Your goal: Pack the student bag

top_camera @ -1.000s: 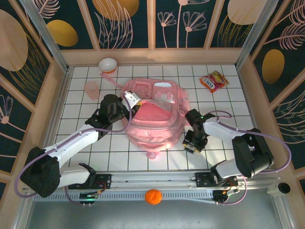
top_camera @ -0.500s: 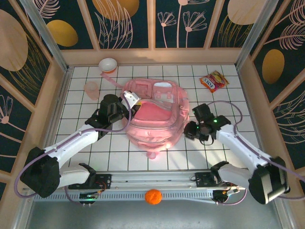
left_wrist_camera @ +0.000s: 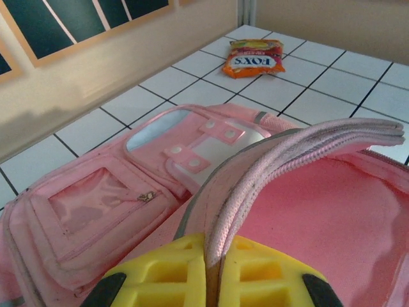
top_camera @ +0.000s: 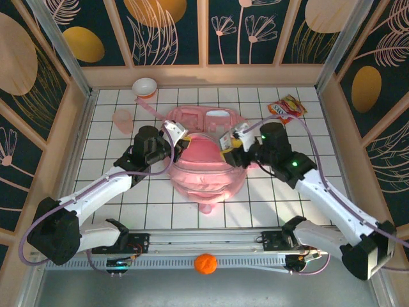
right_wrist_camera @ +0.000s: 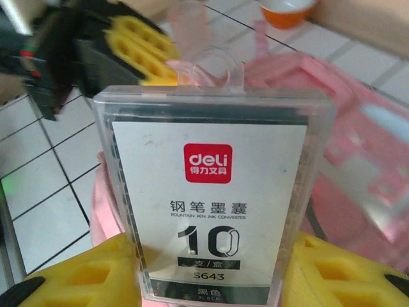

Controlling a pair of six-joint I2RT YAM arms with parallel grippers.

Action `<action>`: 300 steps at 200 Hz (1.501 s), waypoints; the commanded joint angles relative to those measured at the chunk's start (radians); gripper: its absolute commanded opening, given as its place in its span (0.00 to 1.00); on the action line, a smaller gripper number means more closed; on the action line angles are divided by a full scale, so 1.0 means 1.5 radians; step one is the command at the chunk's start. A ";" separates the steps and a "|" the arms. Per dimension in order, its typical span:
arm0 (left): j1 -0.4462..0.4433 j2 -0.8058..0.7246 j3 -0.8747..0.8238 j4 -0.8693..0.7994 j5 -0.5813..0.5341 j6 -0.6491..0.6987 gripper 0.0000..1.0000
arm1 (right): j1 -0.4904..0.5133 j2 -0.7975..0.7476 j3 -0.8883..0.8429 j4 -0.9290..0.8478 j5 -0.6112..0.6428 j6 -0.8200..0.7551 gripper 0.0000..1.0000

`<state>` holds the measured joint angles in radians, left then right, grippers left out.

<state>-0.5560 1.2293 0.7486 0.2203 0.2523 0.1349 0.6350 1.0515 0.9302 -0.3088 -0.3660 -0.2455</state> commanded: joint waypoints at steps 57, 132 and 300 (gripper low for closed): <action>0.004 -0.015 0.072 0.087 0.049 -0.075 0.00 | 0.068 0.135 0.076 -0.040 0.123 -0.374 0.26; 0.003 -0.021 0.076 0.091 0.065 -0.086 0.00 | 0.064 0.258 0.167 -0.130 0.227 -0.368 0.39; 0.004 -0.021 0.055 0.090 0.075 -0.048 0.00 | 0.042 0.102 0.094 -0.015 0.201 -0.059 0.67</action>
<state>-0.5541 1.2354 0.7887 0.2050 0.3016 0.0223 0.7277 1.3312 1.1259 -0.4175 -0.0051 -0.5716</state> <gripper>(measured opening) 0.067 0.678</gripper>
